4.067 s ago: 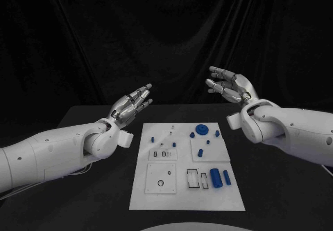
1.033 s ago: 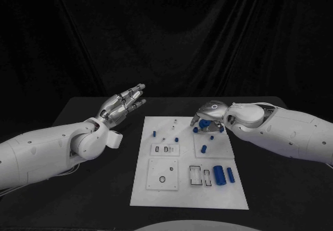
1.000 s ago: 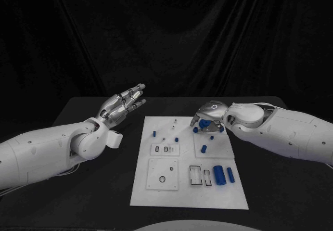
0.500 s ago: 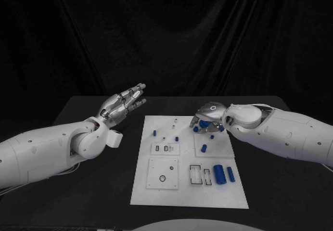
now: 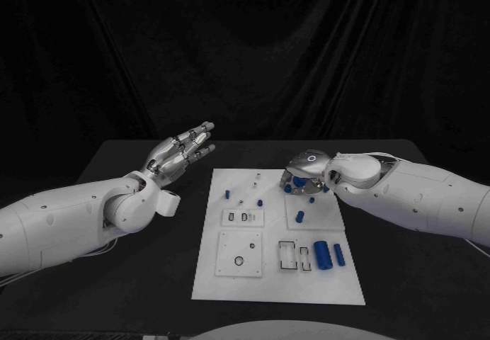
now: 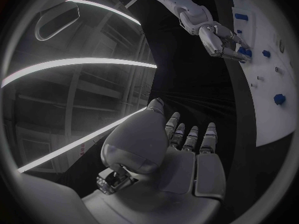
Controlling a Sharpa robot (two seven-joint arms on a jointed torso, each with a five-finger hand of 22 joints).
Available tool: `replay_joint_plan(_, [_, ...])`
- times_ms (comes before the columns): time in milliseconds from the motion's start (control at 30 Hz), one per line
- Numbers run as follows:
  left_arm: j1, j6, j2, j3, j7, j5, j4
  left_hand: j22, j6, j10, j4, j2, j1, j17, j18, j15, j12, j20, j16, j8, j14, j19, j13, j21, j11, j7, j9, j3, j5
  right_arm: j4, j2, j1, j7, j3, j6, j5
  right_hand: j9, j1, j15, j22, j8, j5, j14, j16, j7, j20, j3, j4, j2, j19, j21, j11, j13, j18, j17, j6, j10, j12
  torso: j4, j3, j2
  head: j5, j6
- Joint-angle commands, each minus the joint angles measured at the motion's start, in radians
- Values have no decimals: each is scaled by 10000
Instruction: Assemble the parts on the task board
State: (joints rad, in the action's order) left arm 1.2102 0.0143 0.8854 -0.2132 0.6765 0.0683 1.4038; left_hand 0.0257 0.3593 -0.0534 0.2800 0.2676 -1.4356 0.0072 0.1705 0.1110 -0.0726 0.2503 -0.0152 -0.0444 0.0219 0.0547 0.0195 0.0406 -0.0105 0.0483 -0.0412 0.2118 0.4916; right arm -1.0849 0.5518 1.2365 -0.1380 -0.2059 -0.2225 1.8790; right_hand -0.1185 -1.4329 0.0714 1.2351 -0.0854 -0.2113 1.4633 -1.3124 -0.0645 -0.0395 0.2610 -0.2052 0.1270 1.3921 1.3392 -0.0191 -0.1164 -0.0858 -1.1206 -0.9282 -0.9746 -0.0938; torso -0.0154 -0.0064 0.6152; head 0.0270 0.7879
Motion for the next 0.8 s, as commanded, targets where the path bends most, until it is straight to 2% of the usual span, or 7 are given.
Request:
replay_joint_plan(33, [-12, 132, -3, 11, 963, -11, 8, 13, 45, 4, -22, 17, -111, 17, 106, 54, -35, 82, -43, -59, -11, 11, 13, 59, -63, 1, -9, -59, 66, 94, -51, -49, -109, 5, -136, 16, -58, -131, 48, 26, -82, 42, 311, 34, 23, 24, 77, 38, 3, -48, -16, 15, -19, 33, 4, -165, -150, -57, -1, -1, -4, -7, 39])
replay_joint_plan(200, [-15, 141, -11, 11, 958, -11, -2, 17, 41, 7, -35, 18, -134, 17, 106, 71, -35, 95, -45, -57, -8, 21, 12, 67, -67, 5, -7, -73, 94, 228, -136, -79, -261, 5, -389, 16, -199, -167, 104, 45, -195, 85, 300, 51, 123, 67, 230, 74, 6, -65, -32, 110, -22, 29, 40, -449, -385, -141, -2, -1, -6, -1, 44])
replay_joint_plan(267, [-17, 147, -19, 11, 954, -11, -12, 17, 41, 7, -35, 18, -134, 17, 106, 71, -35, 95, -45, -57, -8, 21, 12, 67, -67, 5, -7, -73, 94, 261, -159, -87, -305, 5, -502, 16, -304, -244, 201, 16, -294, 101, 276, 98, 180, 137, 369, 121, -2, -100, -77, 275, -21, 12, 113, -682, -634, -221, 2, 0, -5, -3, 47])
replay_joint_plan(433, [-21, 159, -39, 11, 950, -11, -40, 19, 47, 6, -47, 33, -161, 19, 107, 86, -40, 111, -47, -56, -4, 31, 13, 74, -72, 10, -7, -97, 122, 297, -189, -97, -376, 5, -805, 16, -501, -294, 317, 46, -424, 264, 266, 134, 313, 261, 580, 149, -3, -107, -102, 429, 9, 13, 167, -1025, -1206, -348, 3, -4, -8, -6, 47])
replay_joint_plan(567, [-23, 160, -35, 11, 941, -11, -50, 22, 54, 1, -53, 46, -177, 19, 107, 92, -49, 119, -49, -57, -1, 39, 15, 81, -75, 13, -7, -114, 135, 298, -180, -101, -422, 5, -1027, 7, -594, -301, 362, 67, -483, 301, 270, 138, 405, 308, 652, 163, -26, -104, -108, 488, 36, 16, 173, -1182, -1442, -371, 4, -3, -13, 8, 46])
replay_joint_plan(667, [-25, 157, -21, 11, 926, -11, -62, 22, 64, -1, -60, 61, -196, 20, 107, 97, -53, 128, -51, -57, 2, 43, 16, 84, -81, 18, -7, -133, 147, 255, -145, -100, -412, 5, -1169, -158, -717, -371, 410, 88, -590, 372, 268, 156, 547, 355, 730, 229, -63, -103, -119, 563, 73, 17, 203, -1436, -1678, -370, 12, -3, -16, 30, 39])
replay_joint_plan(800, [-27, 158, -9, 10, 907, -11, -83, 23, 88, -6, -63, 68, -206, 20, 107, 100, -61, 132, -50, -61, 2, 46, 18, 86, -86, 24, -10, -143, 152, 134, -74, -81, -350, 5, -1223, -398, -756, -405, 412, 99, -608, 403, 269, 161, 579, 366, 757, 259, -67, -101, -121, 548, 96, 20, 212, -1492, -1736, -348, 17, -5, -29, 59, 40])
